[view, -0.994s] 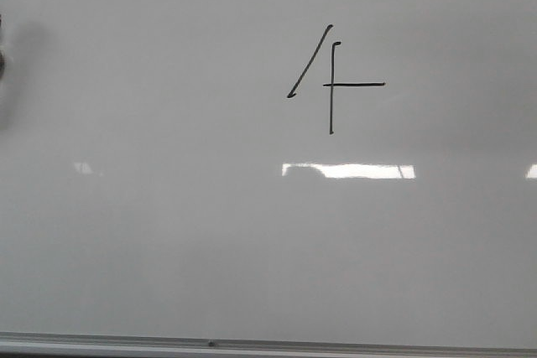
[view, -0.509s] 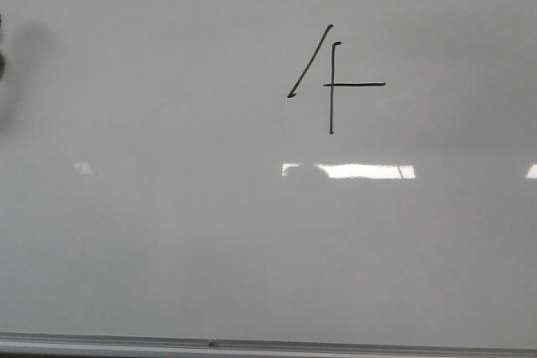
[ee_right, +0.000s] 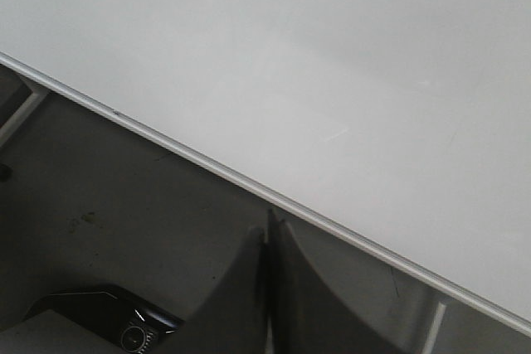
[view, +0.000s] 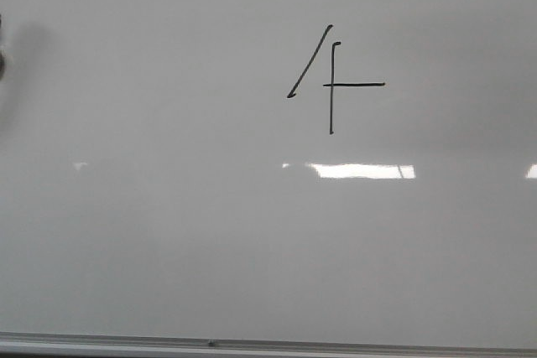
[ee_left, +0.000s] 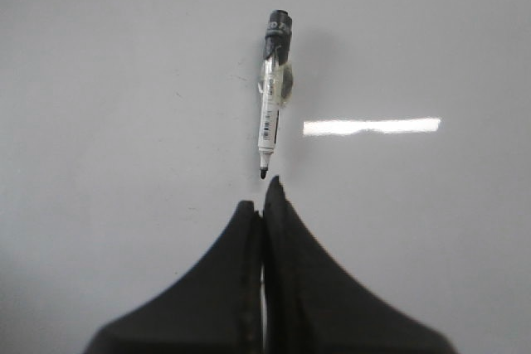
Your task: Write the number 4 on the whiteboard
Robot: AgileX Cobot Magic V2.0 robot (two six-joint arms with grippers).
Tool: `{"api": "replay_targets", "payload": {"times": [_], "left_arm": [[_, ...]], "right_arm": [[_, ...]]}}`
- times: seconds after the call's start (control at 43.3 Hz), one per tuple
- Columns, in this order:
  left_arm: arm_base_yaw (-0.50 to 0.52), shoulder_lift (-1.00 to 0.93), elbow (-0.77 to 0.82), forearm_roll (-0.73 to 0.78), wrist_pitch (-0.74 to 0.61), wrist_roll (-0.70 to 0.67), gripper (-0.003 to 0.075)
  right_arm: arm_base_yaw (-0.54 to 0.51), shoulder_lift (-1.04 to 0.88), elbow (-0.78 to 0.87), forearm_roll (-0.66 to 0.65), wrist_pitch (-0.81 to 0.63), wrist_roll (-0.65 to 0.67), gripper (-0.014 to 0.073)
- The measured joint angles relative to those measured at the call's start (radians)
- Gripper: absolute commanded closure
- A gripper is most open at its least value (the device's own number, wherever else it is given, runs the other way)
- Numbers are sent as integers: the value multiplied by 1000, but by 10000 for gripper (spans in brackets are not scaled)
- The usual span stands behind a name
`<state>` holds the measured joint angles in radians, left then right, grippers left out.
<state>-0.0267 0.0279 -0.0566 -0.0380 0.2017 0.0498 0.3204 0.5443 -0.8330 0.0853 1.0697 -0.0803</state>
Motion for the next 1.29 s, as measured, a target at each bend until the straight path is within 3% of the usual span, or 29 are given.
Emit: {"api": "replay_targets", "payload": {"times": [0.231, 1.133, 1.294], "left_arm": [[5, -34, 64, 0, -161, 0, 741], [5, -34, 64, 0, -163, 2, 741], [5, -34, 64, 0, -163, 4, 741]], "right_arm": [[0, 0, 0, 0, 0, 0, 662], [0, -2, 2, 0, 0, 0, 662], [-34, -78, 65, -2, -58, -2, 662]]}}
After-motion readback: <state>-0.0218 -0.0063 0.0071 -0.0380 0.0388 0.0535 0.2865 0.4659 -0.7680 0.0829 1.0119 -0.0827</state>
